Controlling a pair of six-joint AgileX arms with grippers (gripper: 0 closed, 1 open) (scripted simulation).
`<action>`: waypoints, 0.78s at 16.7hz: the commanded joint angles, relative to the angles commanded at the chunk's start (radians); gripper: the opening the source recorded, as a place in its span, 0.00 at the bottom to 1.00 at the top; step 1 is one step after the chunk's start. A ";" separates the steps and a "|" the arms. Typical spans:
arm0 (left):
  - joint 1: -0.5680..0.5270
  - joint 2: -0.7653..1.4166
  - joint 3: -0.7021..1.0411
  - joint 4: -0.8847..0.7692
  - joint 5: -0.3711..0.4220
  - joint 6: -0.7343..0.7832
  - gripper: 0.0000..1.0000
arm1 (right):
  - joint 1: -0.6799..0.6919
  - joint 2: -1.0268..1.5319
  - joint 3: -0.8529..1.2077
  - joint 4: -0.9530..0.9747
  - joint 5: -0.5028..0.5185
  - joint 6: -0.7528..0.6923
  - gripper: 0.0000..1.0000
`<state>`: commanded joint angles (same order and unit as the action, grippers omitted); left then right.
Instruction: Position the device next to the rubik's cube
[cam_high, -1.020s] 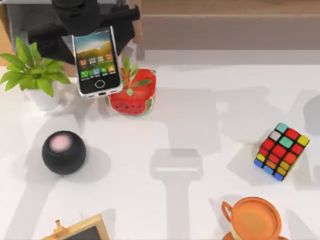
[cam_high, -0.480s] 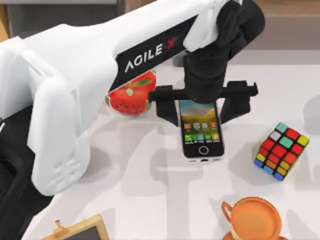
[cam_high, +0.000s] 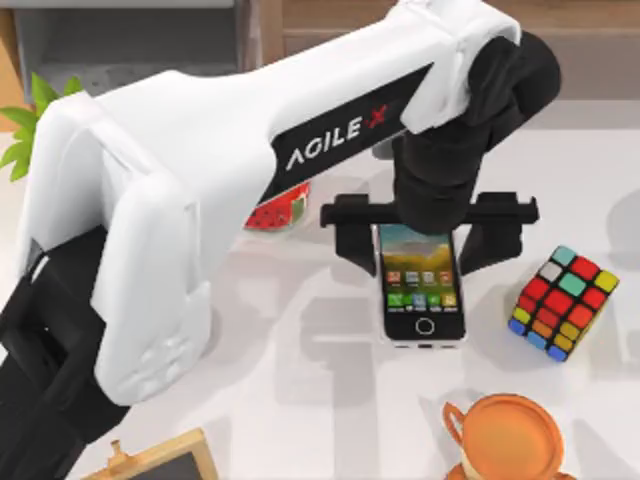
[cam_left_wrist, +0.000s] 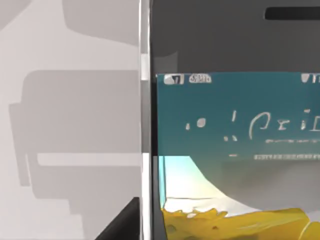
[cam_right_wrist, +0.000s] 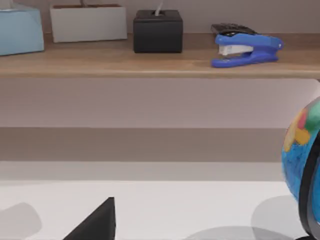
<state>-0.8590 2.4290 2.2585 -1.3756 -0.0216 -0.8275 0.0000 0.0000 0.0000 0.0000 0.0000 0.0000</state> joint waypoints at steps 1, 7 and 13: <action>0.000 0.000 0.000 0.000 0.000 0.000 0.00 | 0.000 0.000 0.000 0.000 0.000 0.000 1.00; -0.002 0.010 -0.020 0.024 0.014 -0.003 0.00 | 0.000 0.000 0.000 0.000 0.000 0.000 1.00; -0.005 0.008 -0.075 0.077 0.054 -0.002 0.00 | 0.000 0.000 0.000 0.000 0.000 0.000 1.00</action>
<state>-0.8640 2.4372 2.1831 -1.2990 0.0323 -0.8299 0.0000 0.0000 0.0000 0.0000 0.0000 0.0000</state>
